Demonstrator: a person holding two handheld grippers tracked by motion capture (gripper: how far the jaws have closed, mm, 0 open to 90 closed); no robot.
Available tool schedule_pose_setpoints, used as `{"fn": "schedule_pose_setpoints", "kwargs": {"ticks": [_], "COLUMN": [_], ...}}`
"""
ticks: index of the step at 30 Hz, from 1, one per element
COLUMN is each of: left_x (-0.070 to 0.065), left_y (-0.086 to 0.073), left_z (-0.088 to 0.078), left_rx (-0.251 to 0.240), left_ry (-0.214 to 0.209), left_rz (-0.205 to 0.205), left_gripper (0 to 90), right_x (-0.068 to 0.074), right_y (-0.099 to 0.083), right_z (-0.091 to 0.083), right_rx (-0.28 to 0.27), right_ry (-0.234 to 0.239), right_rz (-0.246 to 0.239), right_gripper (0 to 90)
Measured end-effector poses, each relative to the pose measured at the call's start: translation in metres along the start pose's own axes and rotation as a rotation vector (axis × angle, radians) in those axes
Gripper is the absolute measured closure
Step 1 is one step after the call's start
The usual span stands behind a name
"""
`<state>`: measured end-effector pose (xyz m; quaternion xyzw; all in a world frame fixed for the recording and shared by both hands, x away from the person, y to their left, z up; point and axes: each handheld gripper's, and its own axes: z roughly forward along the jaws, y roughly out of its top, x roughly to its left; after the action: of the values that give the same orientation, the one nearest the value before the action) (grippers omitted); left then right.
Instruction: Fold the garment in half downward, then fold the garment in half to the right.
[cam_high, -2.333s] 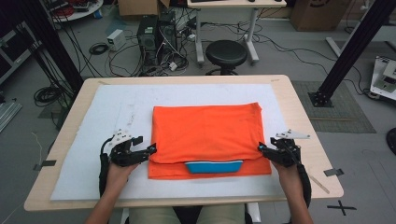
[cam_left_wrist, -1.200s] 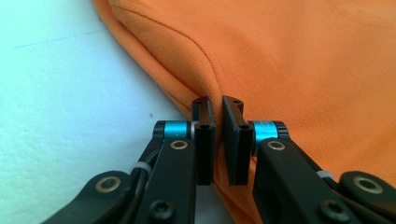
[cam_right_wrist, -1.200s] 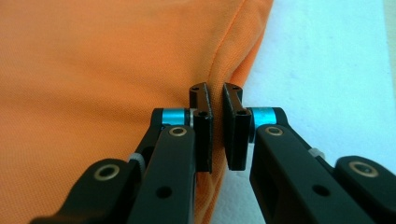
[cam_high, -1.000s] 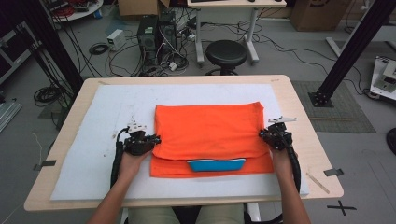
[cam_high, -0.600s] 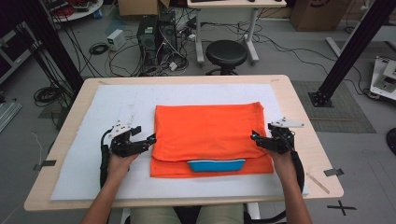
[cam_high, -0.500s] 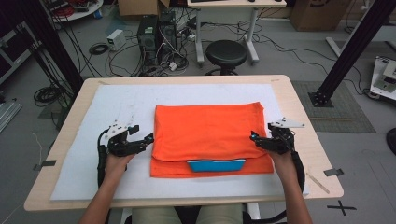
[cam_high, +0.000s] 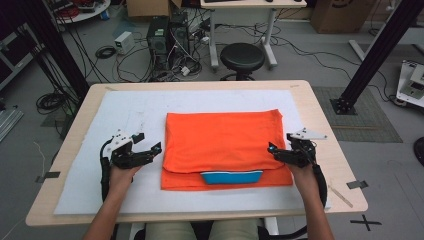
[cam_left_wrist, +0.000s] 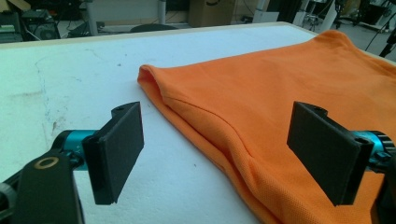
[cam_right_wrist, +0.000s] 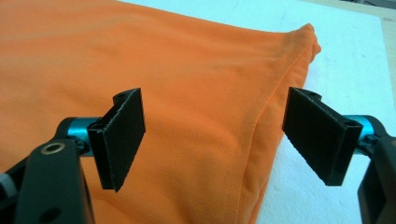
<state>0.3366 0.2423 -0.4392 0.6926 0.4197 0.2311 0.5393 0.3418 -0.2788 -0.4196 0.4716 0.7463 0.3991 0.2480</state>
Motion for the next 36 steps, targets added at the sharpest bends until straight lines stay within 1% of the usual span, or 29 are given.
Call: {"fn": "schedule_pose_setpoints", "kwargs": {"ticks": [6, 10, 15, 18, 19, 22, 24, 26, 28, 30, 31, 34, 36], "left_x": [-0.001, -0.002, -0.003, -0.004, -0.004, -0.007, -0.009, -0.01, -0.012, -0.015, -0.017, -0.022, -0.024], "left_y": [0.0, -0.001, -0.003, -0.004, -0.004, -0.003, -0.004, -0.004, -0.004, -0.004, -0.004, -0.005, -0.005], "left_z": [0.0, 0.0, -0.003, -0.003, -0.004, -0.005, -0.006, -0.008, -0.008, -0.007, -0.006, -0.004, -0.003], "left_rx": [0.014, 0.023, 0.031, 0.037, 0.041, 0.046, 0.049, 0.063, 0.078, 0.105, 0.121, 0.17, 0.184], "left_ry": [0.007, -0.009, -0.027, -0.034, -0.04, -0.052, -0.059, -0.061, -0.055, -0.049, -0.045, -0.051, -0.051], "left_rz": [0.001, -0.002, -0.018, -0.028, -0.024, -0.028, -0.026, -0.029, -0.031, -0.025, -0.027, -0.044, -0.052], "left_gripper": [18.7, 18.7, 18.7, 18.7, 18.7, 18.7, 18.7, 18.7, 18.7, 18.7, 18.7, 20.3, 20.6], "right_x": [0.0, 0.001, 0.002, 0.004, 0.004, 0.005, 0.006, 0.006, 0.007, 0.008, 0.009, 0.009, 0.01], "right_y": [0.0, 0.001, 0.002, 0.002, 0.002, 0.002, 0.001, 0.001, 0.0, -0.001, -0.001, 0.0, 0.0], "right_z": [0.0, 0.0, 0.0, 0.001, 0.001, 0.0, -0.001, -0.002, -0.003, -0.004, -0.005, -0.006, -0.005], "right_rx": [-0.002, -0.002, -0.006, -0.003, -0.005, -0.003, -0.008, -0.007, -0.006, -0.002, -0.004, -0.005, -0.002], "right_ry": [-0.001, 0.002, 0.004, 0.006, 0.007, 0.009, 0.008, 0.009, 0.015, 0.023, 0.02, 0.022, 0.023], "right_rz": [0.002, -0.003, 0.008, 0.004, 0.0, -0.011, -0.006, -0.005, -0.011, -0.016, -0.017, -0.014, -0.015], "right_gripper": [21.6, 21.5, 21.6, 21.5, 21.5, 21.5, 21.5, 21.5, 21.5, 21.5, 21.6, 21.5, 21.5]}}
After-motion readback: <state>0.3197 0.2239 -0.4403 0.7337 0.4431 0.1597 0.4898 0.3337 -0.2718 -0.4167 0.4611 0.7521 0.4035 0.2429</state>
